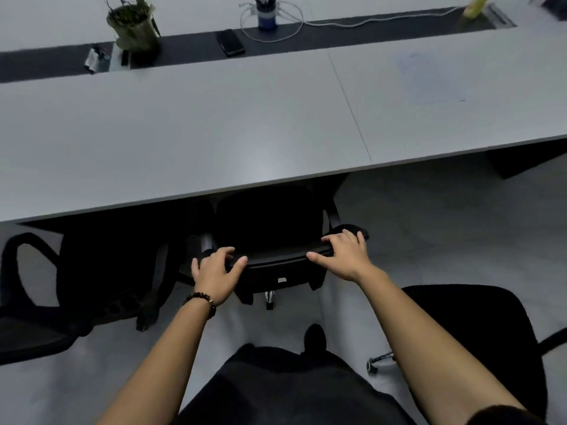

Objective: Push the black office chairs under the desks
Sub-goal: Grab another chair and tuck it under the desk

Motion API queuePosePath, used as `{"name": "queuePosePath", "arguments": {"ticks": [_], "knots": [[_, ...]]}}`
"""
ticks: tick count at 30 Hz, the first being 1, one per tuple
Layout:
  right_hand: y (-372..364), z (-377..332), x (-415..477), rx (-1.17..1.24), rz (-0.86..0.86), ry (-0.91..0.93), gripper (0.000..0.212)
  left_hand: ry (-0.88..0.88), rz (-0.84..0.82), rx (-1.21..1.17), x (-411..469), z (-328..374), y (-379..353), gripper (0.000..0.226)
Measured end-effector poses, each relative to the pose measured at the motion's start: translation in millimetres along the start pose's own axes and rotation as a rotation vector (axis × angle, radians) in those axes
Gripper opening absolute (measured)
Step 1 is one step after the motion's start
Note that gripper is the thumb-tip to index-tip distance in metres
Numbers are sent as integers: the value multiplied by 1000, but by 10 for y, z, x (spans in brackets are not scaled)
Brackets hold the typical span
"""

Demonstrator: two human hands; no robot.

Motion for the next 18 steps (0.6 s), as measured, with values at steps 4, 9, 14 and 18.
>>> {"name": "queuePosePath", "arguments": {"ticks": [4, 9, 14, 18], "knots": [[309, -234, -619, 344, 216, -24, 70, -91, 18, -363, -379, -41, 618, 41], [191, -474, -1853, 598, 703, -172, 45, -201, -41, -431, -650, -431, 922, 32], [-838, -541, -2992, 635, 814, -512, 47, -211, -310, -361, -767, -531, 396, 27], [-1306, -677, -3871, 607, 856, -765, 48, -356, -523, -252, -1148, -100, -137, 22]]}}
Point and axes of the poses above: each hand's wrist, its own x-axis towards the middle knuckle, its own y-axis out of the back of the hand, z = x × y, the point moved 6 cm from there along x, towards the middle knuckle, and after that the axes turned 10 degrees about y, right-handed, at the moved point
